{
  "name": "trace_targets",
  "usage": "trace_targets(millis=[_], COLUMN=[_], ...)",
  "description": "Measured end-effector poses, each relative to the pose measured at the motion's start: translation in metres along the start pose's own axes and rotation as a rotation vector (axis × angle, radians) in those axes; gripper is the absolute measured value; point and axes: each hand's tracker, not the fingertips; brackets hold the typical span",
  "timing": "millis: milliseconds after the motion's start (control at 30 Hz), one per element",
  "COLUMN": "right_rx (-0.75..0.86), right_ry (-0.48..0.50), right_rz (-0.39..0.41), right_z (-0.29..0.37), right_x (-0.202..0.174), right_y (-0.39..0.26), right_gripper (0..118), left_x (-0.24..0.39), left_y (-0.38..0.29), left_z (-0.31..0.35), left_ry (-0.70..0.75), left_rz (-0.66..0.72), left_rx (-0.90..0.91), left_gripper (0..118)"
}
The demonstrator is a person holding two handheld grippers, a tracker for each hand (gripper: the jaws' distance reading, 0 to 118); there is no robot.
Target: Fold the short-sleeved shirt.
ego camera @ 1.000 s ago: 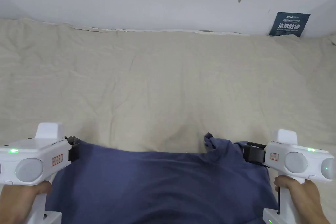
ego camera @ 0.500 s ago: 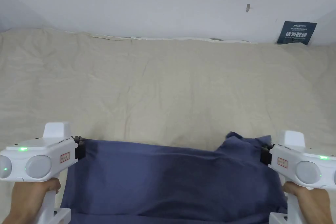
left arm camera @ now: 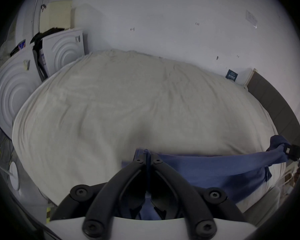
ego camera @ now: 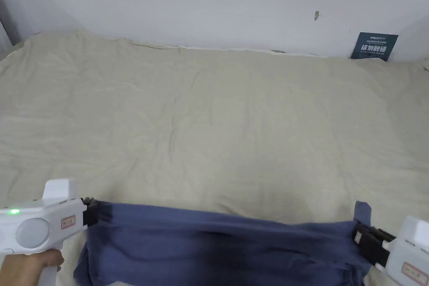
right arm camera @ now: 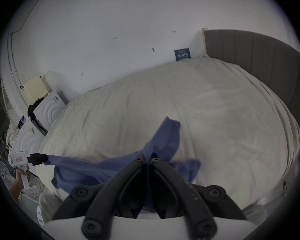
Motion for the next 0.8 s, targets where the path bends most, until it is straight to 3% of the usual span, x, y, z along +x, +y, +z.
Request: trace_targets(millis=[267, 433, 500, 567, 600, 633, 700, 800], right_rx=[-0.172, -0.183, -0.161, -0.105, -0.069, -0.028, 0.065, 0.225], right_ry=[-0.108, -0.139, -0.15, -0.187, -0.192, -0.191, -0.178, -0.146], right_rz=[-0.021, -0.046, -0.047, -0.027, -0.021, -0.006, 0.038, 0.11], right_z=[-0.036, -0.042, -0.035, -0.016, -0.01, -0.003, 0.022, 0.049], right_x=[0.025, 0.024, 0.02, 0.0, -0.004, -0.01, -0.034, -0.057], right_y=[-0.076, -0.082, -0.073, -0.062, -0.053, -0.043, -0.021, 0.012], right_gripper=[4, 5, 24, 54, 68, 87, 102, 102], left_x=[-0.01, -0.011, -0.006, -0.002, 0.001, 0.005, 0.016, 0.039], left_y=[-0.074, -0.072, -0.064, -0.055, -0.049, -0.042, -0.024, 0.004], left_z=[-0.016, -0.018, -0.011, 0.001, 0.007, 0.015, 0.036, 0.066], left_ry=[0.065, 0.083, 0.092, 0.089, 0.079, 0.056, 0.027, -0.023], left_rz=[0.013, 0.044, 0.039, 0.026, 0.022, 0.019, 0.029, 0.018], left_rx=[-0.165, -0.155, -0.156, -0.115, -0.091, -0.052, 0.05, 0.187], left_gripper=[4, 7, 25, 83, 103, 114, 113, 113])
